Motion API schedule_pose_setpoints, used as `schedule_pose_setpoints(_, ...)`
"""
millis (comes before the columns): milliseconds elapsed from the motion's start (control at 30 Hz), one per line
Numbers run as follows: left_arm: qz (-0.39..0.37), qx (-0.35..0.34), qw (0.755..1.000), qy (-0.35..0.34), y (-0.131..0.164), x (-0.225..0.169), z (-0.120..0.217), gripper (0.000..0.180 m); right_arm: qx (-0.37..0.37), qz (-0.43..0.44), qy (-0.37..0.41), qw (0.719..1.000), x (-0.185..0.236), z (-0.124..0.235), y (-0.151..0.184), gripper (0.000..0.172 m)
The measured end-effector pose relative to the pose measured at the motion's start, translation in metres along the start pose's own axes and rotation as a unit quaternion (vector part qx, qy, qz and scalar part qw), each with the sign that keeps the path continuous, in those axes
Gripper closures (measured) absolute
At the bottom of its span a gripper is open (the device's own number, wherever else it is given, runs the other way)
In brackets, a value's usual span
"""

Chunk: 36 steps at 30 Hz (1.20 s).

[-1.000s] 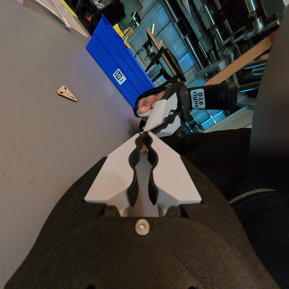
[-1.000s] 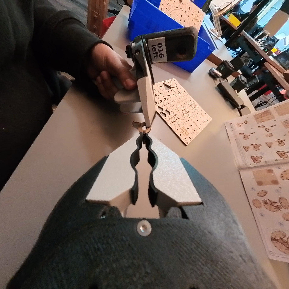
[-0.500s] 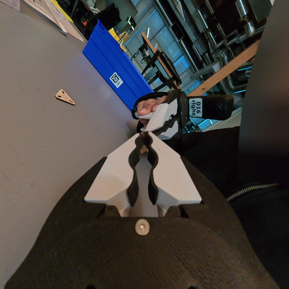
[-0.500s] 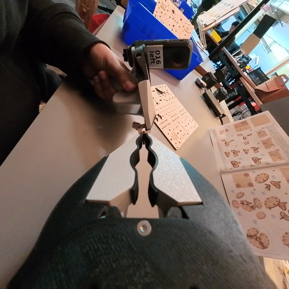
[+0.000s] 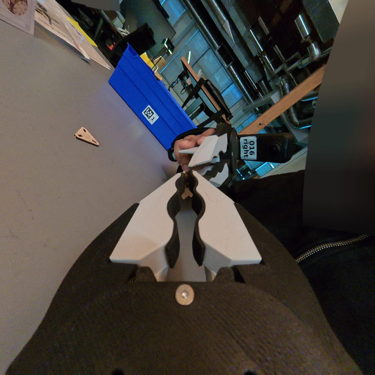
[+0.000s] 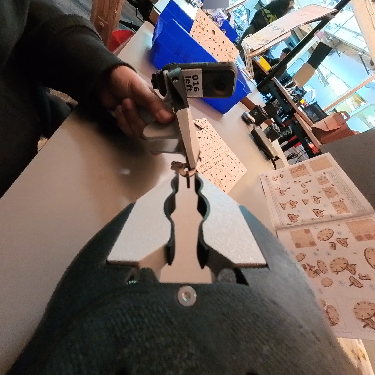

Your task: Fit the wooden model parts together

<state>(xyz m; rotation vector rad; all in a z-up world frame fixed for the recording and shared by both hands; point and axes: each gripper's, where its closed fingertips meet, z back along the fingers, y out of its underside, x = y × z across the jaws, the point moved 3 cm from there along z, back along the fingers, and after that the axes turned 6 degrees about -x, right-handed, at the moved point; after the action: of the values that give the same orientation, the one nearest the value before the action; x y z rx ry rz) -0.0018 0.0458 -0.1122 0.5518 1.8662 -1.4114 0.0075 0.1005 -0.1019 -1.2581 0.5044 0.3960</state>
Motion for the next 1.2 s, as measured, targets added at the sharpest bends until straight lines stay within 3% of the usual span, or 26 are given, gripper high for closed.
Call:
schedule_pose_setpoints(100,-0.001,-0.008,1.000,0.007,-0.002,-0.001,0.001,0.180,-0.012,-0.030,-0.006,0.999,-0.003,0.004,-0.001,0.148)
schedule_pose_setpoints(300,-0.017,-0.021,0.999,0.028,-0.004,-0.008,0.000,0.180,-0.049,-0.074,0.002,0.996,-0.012,0.011,-0.006,0.158)
schedule_pose_setpoints(667,-0.004,-0.052,0.998,0.039,-0.010,-0.009,0.003,0.180,-0.060,-0.092,0.034,0.993,-0.023,0.014,-0.005,0.160)
schedule_pose_setpoints(1200,0.022,-0.066,0.997,0.039,-0.015,-0.005,0.006,0.180,-0.035,-0.025,0.043,0.998,-0.013,0.005,-0.004,0.155)
